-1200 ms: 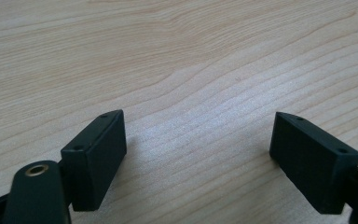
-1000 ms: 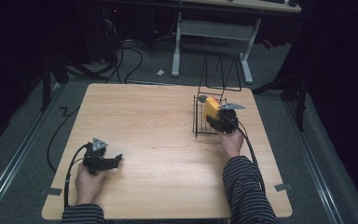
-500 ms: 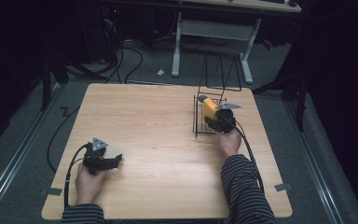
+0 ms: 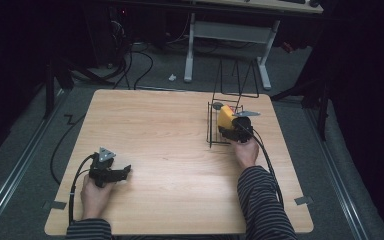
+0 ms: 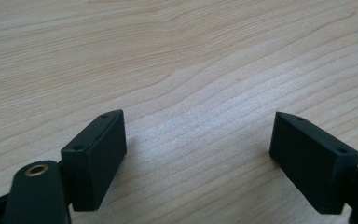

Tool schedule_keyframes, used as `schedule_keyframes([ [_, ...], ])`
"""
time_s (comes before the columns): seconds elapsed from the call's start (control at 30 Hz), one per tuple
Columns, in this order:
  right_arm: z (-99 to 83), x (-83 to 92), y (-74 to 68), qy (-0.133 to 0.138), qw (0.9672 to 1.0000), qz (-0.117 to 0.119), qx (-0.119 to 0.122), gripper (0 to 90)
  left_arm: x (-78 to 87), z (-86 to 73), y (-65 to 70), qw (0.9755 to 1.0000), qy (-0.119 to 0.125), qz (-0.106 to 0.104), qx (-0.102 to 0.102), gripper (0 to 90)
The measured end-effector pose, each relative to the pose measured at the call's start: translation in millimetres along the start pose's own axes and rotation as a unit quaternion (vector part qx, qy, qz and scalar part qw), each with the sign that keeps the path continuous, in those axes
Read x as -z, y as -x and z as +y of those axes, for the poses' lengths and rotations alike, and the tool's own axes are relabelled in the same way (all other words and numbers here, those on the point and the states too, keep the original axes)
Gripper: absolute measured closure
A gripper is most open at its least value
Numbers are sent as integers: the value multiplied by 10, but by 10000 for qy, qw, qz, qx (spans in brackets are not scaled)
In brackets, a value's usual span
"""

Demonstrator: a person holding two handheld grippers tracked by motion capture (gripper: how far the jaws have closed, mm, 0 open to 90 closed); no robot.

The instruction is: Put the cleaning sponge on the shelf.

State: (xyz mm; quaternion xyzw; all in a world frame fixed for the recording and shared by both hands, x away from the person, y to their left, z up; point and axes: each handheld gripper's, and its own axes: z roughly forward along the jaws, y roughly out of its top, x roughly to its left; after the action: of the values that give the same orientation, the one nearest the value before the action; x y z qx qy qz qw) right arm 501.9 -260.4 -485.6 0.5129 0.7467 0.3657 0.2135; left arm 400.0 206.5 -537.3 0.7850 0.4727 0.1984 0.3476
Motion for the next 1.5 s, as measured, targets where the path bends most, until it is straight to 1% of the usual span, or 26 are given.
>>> schedule_keyframes([
  [0.07,4,19,0,10,10000,-30,-17,371,0,0,0,10000,1,0,1,192],
  [0.13,4,48,11,72,9999,-84,-16,341,0,0,0,10000,1,0,0,192],
  [0.23,-1,113,28,157,9998,-74,-112,295,0,0,0,10000,1,0,-1,192],
  [0.3,1,152,36,161,9997,-50,-155,262,0,0,0,10000,1,1,-2,192],
  [0.4,6,217,24,212,9997,-13,-157,233,0,0,0,10000,0,1,-2,191],
  [0.5,15,272,1,248,9996,4,-100,209,0,0,0,10000,1,1,-1,192],
  [0.57,25,318,-14,272,9996,6,-121,196,0,0,0,10000,2,1,-2,192],
  [0.7,33,420,-35,313,9995,6,-103,187,0,0,0,10000,1,2,-1,192],
  [0.8,9,526,-17,492,9987,-31,-133,196,-1,0,0,10000,1,2,-2,191],
  [0.83,-1,559,-10,493,9986,-16,-194,197,-1,0,0,10000,2,3,-4,191],
  [0.9,-17,618,9,476,9986,-8,-219,196,-1,0,1,10000,2,3,-3,191],
  [1.03,-22,737,4,525,9984,5,-191,197,0,0,1,10000,1,4,-2,191],
  [1.17,-30,852,-16,660,9978,39,-68,218,-1,0,0,10000,1,3,-3,191],
  [1.23,-65,911,-15,787,9968,73,-138,241,0,0,1,10000,1,3,-2,191],
  [1.37,-115,996,15,747,9971,53,-148,243,-1,0,0,10000,1,3,-2,191],
  [1.4,-123,1023,26,807,9966,50,-140,251,0,0,0,10000,0,3,-3,191],
  [1.47,-151,1086,50,891,9957,77,-236,258,-1,0,1,10000,1,3,-1,191],
  [1.5,-166,1113,64,928,9954,73,-242,260,-1,0,0,10000,1,3,-1,191],
])
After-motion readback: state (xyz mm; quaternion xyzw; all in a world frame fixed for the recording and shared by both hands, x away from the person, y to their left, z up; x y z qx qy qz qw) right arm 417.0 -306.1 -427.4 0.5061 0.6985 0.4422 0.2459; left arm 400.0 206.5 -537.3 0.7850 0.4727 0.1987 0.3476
